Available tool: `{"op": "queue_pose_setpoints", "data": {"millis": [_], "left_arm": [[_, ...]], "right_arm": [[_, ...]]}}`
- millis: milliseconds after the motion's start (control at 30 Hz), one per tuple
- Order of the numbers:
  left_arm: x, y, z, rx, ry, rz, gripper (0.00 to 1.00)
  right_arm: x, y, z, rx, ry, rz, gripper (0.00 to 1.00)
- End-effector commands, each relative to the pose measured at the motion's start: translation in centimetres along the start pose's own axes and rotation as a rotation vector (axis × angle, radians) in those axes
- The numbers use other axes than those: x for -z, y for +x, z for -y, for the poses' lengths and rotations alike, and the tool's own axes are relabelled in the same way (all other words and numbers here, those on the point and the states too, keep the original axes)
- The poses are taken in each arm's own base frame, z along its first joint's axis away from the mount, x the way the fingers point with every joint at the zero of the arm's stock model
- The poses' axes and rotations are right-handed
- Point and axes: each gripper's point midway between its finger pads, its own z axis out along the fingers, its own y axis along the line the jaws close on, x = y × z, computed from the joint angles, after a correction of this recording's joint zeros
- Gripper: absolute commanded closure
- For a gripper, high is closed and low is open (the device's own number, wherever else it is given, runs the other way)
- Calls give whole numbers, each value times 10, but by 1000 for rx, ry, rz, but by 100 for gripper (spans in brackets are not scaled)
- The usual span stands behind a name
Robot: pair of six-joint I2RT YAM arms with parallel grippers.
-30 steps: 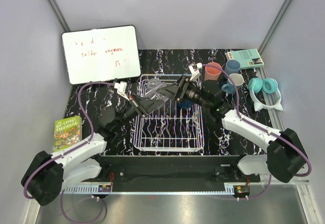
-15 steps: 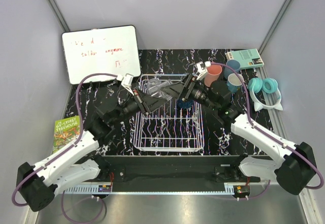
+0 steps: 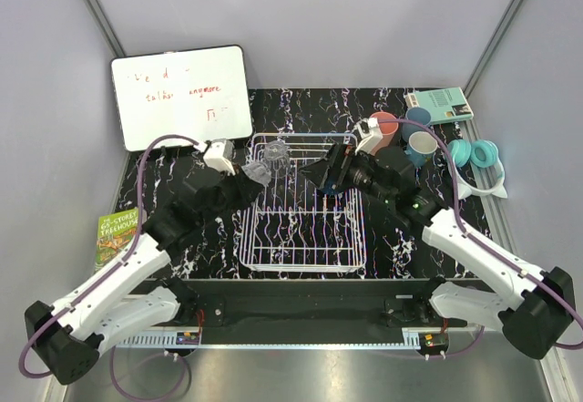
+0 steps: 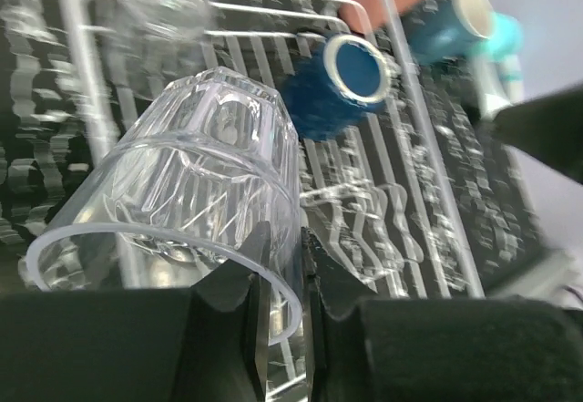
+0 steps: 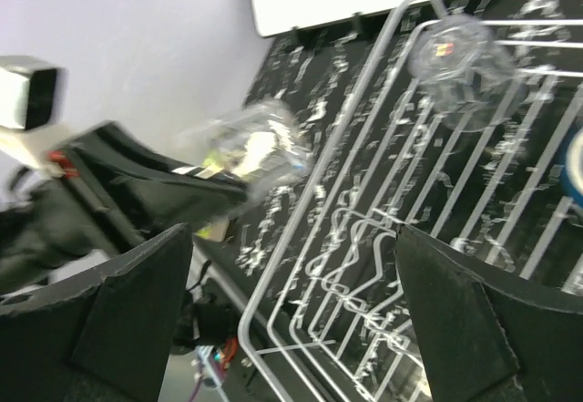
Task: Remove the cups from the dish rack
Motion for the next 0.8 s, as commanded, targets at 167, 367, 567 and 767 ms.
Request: {"op": "queue_pose_setpoints", "data": {"millis": [167, 367, 567, 767], "left_arm": [[27, -81, -67, -213, -580, 30, 100], [-15, -75, -107, -195, -677, -180, 100], [-50, -90, -146, -187, -801, -338, 100], [-85, -111, -163, -98, -778, -415, 100]], "right_arm": [[26, -43, 23, 126, 262, 117, 0], [26, -37, 32, 119, 300, 95, 0], [23, -36, 34, 123, 316, 71, 1], [25, -35, 38, 128, 333, 69, 0]]}}
